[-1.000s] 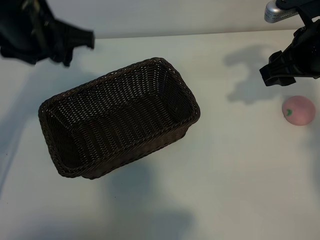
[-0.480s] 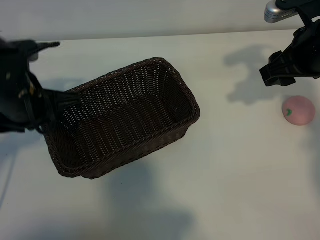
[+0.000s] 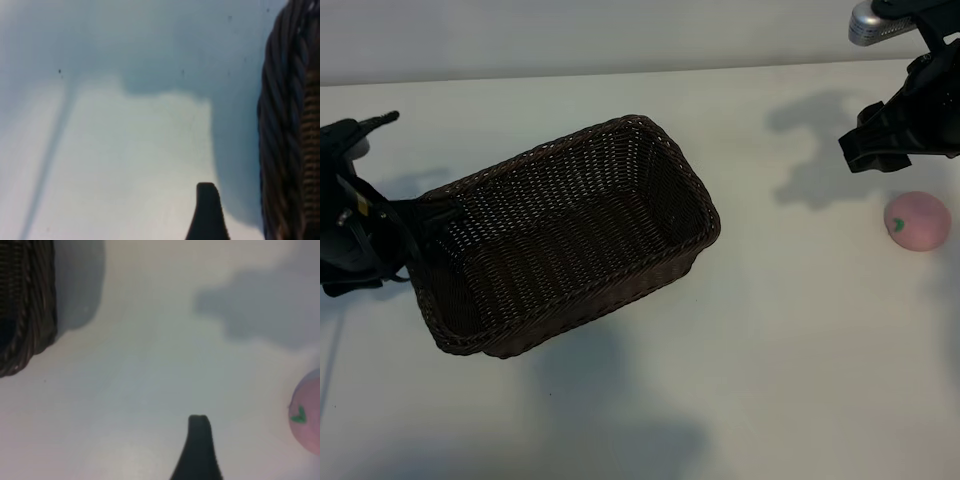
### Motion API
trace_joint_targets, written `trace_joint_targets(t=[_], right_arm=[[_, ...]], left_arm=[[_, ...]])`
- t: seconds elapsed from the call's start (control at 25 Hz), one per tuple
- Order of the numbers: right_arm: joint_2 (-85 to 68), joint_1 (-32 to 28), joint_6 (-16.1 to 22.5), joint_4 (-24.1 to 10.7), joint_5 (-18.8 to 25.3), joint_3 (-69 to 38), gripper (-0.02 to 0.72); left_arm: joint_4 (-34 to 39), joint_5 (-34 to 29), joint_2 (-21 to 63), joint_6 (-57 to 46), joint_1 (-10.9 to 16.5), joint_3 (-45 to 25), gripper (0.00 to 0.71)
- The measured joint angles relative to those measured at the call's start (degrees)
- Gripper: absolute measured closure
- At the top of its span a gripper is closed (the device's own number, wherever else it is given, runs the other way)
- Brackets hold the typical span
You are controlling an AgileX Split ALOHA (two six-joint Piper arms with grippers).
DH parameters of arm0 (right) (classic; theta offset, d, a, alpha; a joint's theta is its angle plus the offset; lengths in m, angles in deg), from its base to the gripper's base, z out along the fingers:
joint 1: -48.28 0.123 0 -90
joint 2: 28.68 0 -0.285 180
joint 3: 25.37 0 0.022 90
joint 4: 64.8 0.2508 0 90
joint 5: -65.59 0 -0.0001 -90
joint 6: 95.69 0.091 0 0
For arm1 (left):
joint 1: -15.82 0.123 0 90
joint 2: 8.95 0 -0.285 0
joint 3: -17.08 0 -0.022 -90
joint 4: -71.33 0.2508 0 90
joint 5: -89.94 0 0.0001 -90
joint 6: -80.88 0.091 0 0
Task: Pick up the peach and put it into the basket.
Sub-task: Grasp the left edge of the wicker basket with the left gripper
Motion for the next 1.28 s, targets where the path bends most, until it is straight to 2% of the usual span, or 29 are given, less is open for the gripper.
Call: trace_joint_targets(t=[0.24,0.48,0.92,1.28], right_arm=[[0.0,0.0,0.0,0.6,0.0,0.0,0.137],[0.0,0.0,-0.1,0.6,0.1,0.0,0.137],[0.0,0.0,-0.2,0.6,0.1,0.0,0.137],[0.0,0.0,-0.2,0.6,0.1,0.0,0.137]], left_arm=[[-2.6,3.2,-0.3,1.5,0.3,0.0,0.168],[-7.1,4.7,-4.6,5.2,0.3,0.0,0.168],[-7.9,8.9,-12.7,5.3,0.3,0.0,0.168],[-8.3,11.3,-15.0,5.2,0.3,0.0,0.168]])
